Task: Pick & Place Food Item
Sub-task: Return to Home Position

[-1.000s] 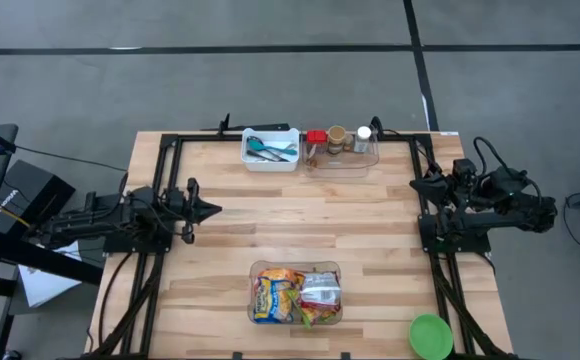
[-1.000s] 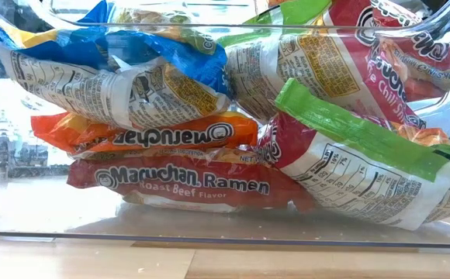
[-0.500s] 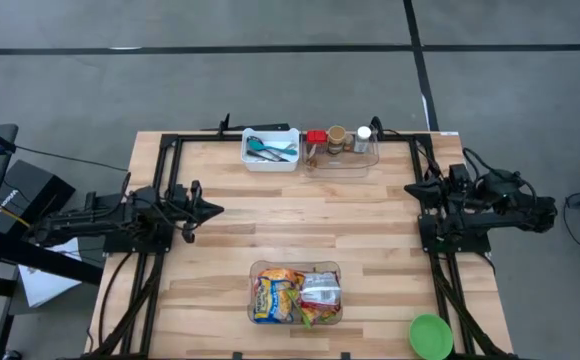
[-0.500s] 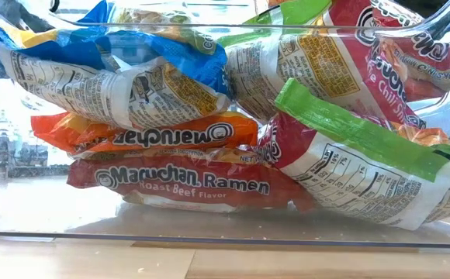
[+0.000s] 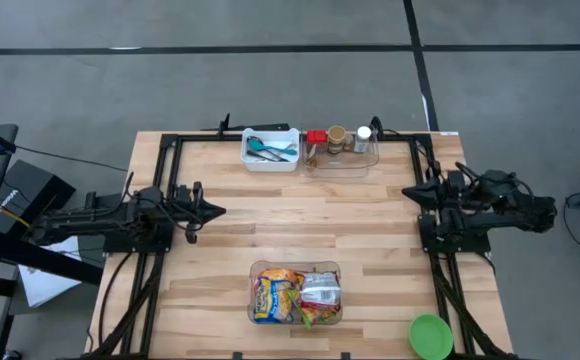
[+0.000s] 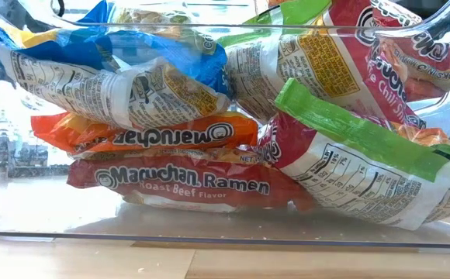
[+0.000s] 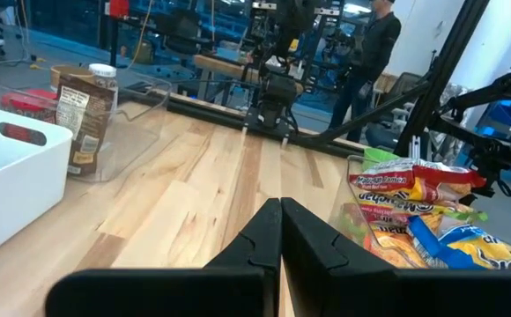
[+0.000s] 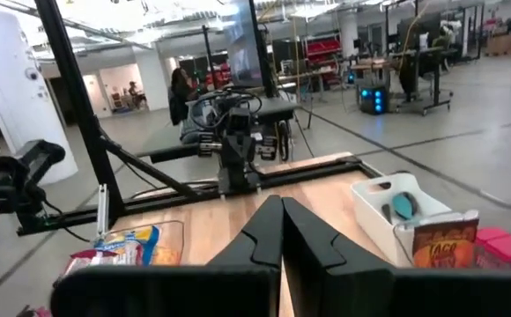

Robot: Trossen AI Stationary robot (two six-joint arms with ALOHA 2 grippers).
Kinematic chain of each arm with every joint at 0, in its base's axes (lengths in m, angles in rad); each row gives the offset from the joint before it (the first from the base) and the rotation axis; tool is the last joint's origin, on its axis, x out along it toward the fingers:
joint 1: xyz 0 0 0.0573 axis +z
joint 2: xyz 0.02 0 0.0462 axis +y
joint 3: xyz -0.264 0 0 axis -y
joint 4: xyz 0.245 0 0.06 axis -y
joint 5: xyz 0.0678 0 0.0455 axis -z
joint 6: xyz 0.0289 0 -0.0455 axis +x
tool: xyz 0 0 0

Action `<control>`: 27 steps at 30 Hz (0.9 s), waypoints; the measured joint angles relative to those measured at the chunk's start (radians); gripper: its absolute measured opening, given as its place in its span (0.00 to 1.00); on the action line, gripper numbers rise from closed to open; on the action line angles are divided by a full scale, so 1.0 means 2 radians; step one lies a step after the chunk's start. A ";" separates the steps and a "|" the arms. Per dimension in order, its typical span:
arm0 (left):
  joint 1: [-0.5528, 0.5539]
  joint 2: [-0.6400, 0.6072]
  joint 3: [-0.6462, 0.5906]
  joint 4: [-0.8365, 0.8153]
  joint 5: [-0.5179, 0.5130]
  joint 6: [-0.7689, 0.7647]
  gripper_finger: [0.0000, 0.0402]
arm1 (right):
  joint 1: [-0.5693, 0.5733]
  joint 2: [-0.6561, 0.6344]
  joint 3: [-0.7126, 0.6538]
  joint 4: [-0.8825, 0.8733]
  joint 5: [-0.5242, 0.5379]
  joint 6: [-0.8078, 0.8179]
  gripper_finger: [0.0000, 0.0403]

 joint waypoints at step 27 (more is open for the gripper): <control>0.000 0.001 0.000 -0.001 0.000 0.000 0.01 | 0.000 -0.001 -0.229 0.362 -0.062 0.016 0.00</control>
